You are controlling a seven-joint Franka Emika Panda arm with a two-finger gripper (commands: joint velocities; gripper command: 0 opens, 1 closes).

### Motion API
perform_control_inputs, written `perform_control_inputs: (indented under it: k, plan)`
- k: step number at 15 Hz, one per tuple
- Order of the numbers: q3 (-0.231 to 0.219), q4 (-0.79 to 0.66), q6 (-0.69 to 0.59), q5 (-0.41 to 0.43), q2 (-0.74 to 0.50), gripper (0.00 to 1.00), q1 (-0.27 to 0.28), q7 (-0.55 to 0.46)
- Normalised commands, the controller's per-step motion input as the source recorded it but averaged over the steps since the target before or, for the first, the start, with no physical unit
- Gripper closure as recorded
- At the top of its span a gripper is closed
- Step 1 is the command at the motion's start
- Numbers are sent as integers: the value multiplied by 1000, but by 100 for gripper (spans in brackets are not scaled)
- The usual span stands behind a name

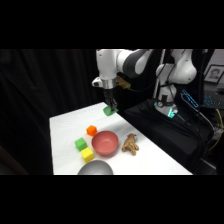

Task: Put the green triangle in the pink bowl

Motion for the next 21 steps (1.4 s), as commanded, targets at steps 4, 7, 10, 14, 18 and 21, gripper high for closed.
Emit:
perform_control_inputs:
  k: [4, 7, 10, 14, 18, 21]
  plan:
    - [50, 469, -208, 57, 320, 94, 95, 117]
    - [45, 421, -208, 78, 268, 94, 96, 116]
    - [34, 388, -175, 101, 245, 94, 83, 104]
    - [17, 343, -88, 111, 248, 94, 54, 86]
    - [14, 252, -7, 165, 183, 94, 23, 56]
    - [22, 147, 66, 172, 115, 94, 20, 65]
